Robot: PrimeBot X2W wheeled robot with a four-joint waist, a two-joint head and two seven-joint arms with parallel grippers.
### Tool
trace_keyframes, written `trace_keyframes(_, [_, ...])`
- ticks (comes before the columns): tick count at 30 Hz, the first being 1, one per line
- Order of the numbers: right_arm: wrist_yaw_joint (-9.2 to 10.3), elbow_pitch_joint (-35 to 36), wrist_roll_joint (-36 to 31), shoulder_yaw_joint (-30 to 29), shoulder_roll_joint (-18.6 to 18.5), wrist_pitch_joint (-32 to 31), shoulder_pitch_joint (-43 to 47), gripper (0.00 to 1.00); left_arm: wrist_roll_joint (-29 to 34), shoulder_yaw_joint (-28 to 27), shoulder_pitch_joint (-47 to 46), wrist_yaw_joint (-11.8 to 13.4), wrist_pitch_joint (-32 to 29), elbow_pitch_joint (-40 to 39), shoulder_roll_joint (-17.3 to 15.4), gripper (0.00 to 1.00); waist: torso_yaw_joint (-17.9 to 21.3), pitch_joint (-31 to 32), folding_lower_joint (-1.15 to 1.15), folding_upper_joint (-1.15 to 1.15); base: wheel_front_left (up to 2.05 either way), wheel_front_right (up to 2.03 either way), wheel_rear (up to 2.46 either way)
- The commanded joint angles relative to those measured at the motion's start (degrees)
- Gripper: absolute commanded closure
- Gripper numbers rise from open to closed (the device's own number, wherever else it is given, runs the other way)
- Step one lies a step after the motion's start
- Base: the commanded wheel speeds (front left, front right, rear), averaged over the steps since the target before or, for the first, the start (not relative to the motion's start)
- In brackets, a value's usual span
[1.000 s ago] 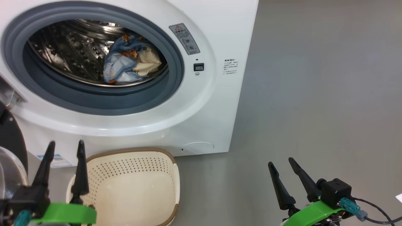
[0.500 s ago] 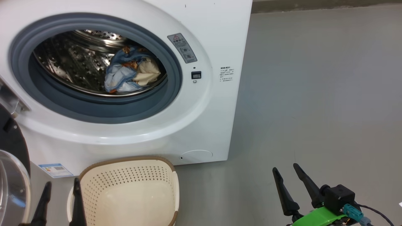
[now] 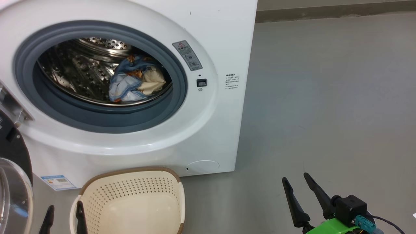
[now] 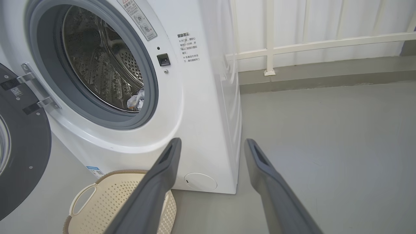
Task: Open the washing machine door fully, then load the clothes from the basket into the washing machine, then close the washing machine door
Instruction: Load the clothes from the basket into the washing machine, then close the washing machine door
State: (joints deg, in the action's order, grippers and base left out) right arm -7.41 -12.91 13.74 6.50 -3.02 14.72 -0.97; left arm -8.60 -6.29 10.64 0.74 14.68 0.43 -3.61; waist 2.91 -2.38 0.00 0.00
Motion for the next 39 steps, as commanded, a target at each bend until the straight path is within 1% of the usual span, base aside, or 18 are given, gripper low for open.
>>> trace_keyframes(1, [-0.08,1.5,-0.4,1.2,0.1,0.3,-0.4,0.00,0.4,-2.0,-0.6,0.1,0.3,-0.9,-0.1,0.00,0.1,0.2,0.00,0.00,0.00,0.00,0.00])
trace_keyframes(22, [-0.08,1.4,-0.5,1.4,0.1,0.3,-0.4,0.00,0.1,-2.4,-0.5,-0.7,0.3,0.1,0.3,0.00,-0.1,0.7,0.00,0.00,0.00,0.00,0.00])
trace_keyframes(27, [-0.08,1.4,-0.6,1.3,0.1,0.3,-0.6,0.00,0.5,-2.7,-0.6,-0.1,0.3,0.3,0.3,0.00,-0.2,0.6,0.00,0.00,0.00,0.00,0.00])
trace_keyframes(39, [-0.08,1.5,-0.8,1.2,0.1,0.3,-0.6,0.00,0.6,-3.7,-1.9,-0.9,0.3,1.6,0.4,0.00,-0.4,0.5,0.00,0.00,0.00,0.00,0.00])
